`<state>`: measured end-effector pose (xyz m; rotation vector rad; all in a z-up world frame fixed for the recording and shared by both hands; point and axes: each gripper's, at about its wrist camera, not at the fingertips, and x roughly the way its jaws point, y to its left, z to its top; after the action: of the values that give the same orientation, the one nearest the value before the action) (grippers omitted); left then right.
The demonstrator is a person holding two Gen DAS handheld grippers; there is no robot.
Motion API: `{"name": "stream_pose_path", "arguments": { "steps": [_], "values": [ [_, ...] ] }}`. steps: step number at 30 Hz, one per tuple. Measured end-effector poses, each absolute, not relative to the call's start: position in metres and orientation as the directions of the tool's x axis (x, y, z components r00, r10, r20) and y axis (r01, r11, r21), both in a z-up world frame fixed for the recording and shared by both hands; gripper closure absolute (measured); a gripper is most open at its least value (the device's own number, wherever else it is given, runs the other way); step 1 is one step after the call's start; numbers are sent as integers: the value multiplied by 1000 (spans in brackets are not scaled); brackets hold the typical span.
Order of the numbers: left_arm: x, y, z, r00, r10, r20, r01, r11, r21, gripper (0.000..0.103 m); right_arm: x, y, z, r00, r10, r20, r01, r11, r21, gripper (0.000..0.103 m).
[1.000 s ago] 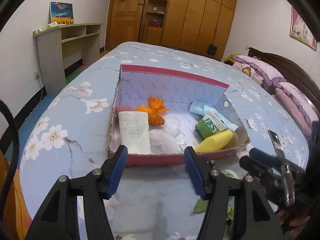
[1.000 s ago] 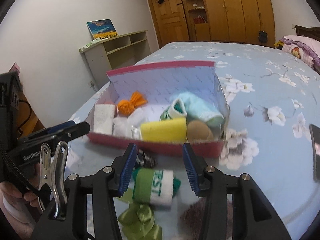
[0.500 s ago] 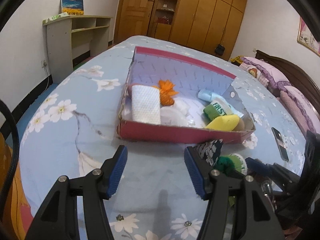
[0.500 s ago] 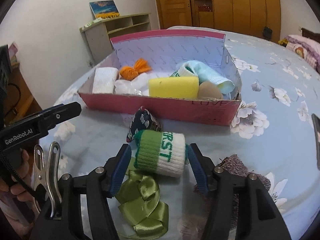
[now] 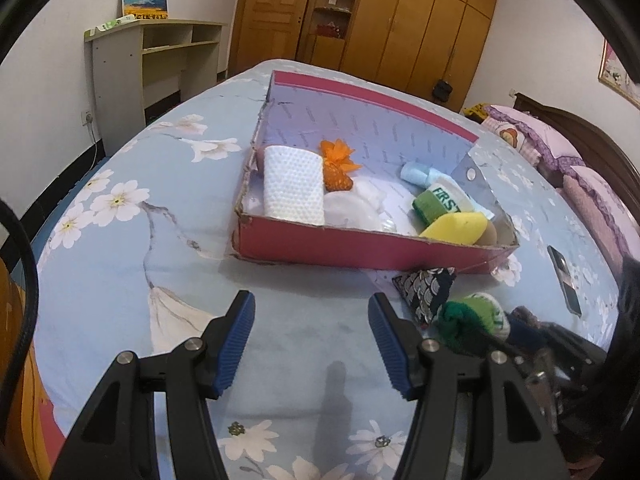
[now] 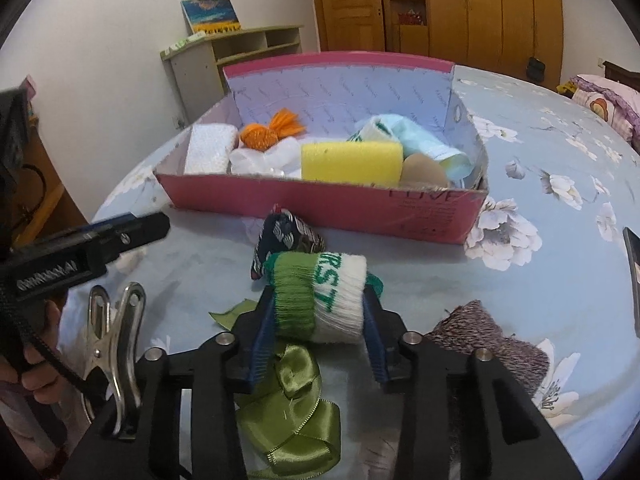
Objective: Organize soft objects
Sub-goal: 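Move the right tool to the pile and grasp the green-and-white FIRST sock, then grasp the black patterned pouch with the left tool while the right tool holds the sock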
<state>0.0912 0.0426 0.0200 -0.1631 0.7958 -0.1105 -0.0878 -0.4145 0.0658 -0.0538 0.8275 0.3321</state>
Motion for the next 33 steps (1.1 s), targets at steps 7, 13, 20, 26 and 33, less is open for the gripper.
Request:
{"name": "stream_pose_path", "arguments": {
  "steps": [7, 13, 20, 26, 33],
  "values": [
    [94, 26, 18, 664, -216, -716, 88, 973, -213, 41, -97, -433, 87, 701, 252, -667, -268, 960, 80, 68],
    [99, 5, 16, 633, -274, -724, 139, 960, -242, 41, -96, -452, 91, 724, 210, -656, -218, 973, 72, 68],
    [103, -27, 9, 612, -306, -729, 199, 952, -233, 41, -98, -461, 88, 733, 227, -641, -225, 970, 87, 68],
    [113, -47, 1, 614, -279, -739, 215, 959, -184, 41, -101, -470, 88, 741, 276, -612, -237, 960, 147, 68],
    [123, -48, -8, 604, -275, -748, 191, 961, -199, 60, -101, -473, 88, 736, 304, -604, -249, 952, 177, 68]
  ]
}}
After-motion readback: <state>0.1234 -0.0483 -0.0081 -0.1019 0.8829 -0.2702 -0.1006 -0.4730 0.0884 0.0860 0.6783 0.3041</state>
